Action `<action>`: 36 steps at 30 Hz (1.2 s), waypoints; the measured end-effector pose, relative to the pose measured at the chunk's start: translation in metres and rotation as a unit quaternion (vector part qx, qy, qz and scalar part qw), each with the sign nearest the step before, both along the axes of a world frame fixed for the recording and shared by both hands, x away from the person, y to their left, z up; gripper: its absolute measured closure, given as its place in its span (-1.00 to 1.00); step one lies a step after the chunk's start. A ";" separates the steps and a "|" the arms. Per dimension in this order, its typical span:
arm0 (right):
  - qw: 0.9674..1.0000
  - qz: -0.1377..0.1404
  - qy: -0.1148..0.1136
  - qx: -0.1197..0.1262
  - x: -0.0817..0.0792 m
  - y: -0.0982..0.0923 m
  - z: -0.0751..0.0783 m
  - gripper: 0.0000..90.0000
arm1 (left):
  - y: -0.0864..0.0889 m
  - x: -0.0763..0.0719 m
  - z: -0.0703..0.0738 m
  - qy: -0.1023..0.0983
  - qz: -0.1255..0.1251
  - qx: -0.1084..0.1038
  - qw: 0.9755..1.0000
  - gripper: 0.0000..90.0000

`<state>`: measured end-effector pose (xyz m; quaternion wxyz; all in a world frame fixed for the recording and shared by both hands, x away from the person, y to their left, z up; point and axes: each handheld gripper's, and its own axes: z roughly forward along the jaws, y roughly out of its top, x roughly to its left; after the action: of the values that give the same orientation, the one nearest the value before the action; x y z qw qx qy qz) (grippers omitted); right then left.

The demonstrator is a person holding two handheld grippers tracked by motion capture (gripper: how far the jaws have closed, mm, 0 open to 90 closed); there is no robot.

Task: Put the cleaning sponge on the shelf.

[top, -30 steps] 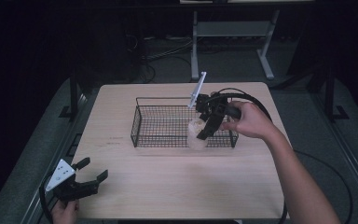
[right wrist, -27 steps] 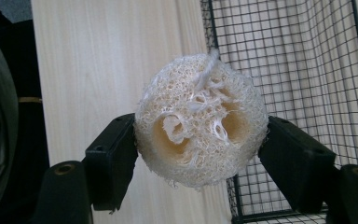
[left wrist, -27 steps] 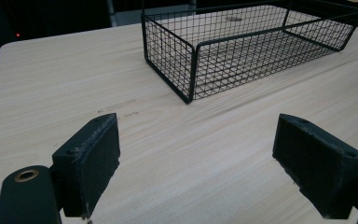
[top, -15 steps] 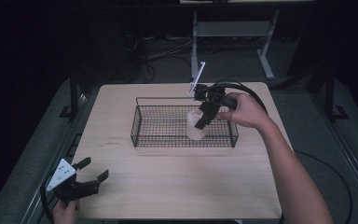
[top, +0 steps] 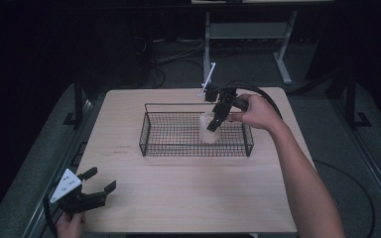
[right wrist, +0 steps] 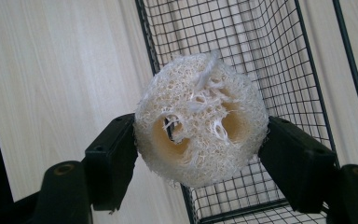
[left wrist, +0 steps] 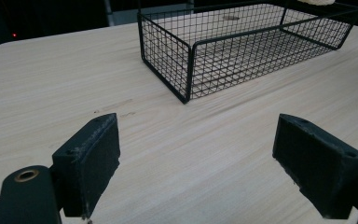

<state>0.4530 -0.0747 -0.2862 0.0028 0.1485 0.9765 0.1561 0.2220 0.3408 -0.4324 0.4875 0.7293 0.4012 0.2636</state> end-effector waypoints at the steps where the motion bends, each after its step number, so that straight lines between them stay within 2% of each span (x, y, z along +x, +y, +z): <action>1: 1.000 -0.003 0.002 0.000 0.002 0.000 -0.001 -0.38 | 0.000 0.000 0.000 0.000 0.000 0.000 1.000 -0.69; 10: 1.000 -0.023 0.002 -0.006 0.015 -0.004 -0.013 -0.38 | -0.001 0.000 0.000 0.001 -0.002 0.003 1.000 -0.69; 16: 1.000 -0.026 0.004 -0.003 0.021 -0.005 -0.018 -0.38 | -0.002 0.001 0.000 0.001 -0.004 0.005 1.000 -0.69; 23: 0.999 -0.033 0.012 -0.008 0.031 -0.001 -0.031 -0.38 | -0.001 0.000 0.000 0.001 -0.002 0.001 1.000 -0.69; 28: 0.999 -0.041 0.019 -0.003 0.033 -0.002 -0.039 -0.38 | 0.000 0.000 0.000 0.000 -0.002 0.001 1.000 -0.69; 31: 0.999 -0.041 0.023 -0.011 0.034 -0.003 -0.049 -0.38 | 0.000 0.000 0.000 0.000 -0.002 0.001 1.000 -0.69; 36: 0.999 -0.042 0.027 -0.004 0.035 -0.004 -0.058 -0.38 | -0.001 0.000 0.000 0.001 -0.003 0.002 1.000 -0.69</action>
<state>0.4882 -0.0788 -0.3438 -0.0166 0.1940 0.9697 0.1478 0.2221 0.3399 -0.4324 0.4869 0.7315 0.3988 0.2624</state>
